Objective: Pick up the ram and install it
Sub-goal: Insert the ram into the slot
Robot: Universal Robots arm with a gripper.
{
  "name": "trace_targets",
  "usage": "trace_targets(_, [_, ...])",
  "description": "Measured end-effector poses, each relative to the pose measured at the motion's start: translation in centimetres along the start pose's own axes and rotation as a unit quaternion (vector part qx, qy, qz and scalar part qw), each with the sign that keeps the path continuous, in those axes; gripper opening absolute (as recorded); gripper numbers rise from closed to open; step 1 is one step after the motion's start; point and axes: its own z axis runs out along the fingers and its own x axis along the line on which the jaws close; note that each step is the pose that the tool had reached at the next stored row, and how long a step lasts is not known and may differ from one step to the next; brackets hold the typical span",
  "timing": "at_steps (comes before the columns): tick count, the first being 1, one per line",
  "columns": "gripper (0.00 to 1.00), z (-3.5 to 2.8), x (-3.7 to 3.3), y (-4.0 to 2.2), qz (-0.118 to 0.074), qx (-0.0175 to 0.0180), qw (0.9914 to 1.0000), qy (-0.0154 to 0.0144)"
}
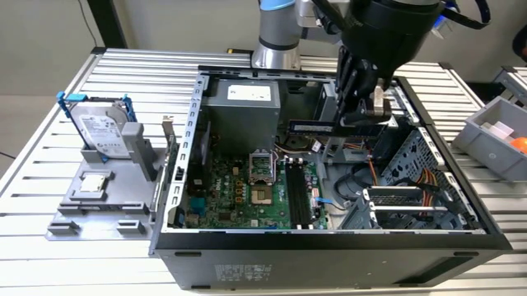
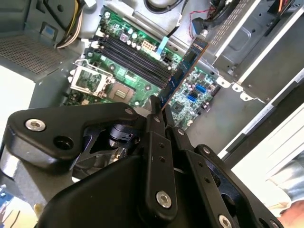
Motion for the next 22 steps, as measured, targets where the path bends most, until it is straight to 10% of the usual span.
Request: trace_targets(22, [0.0, 0.12, -2.53, -0.64, 0.009, 0.0003, 0.99996, -0.0001])
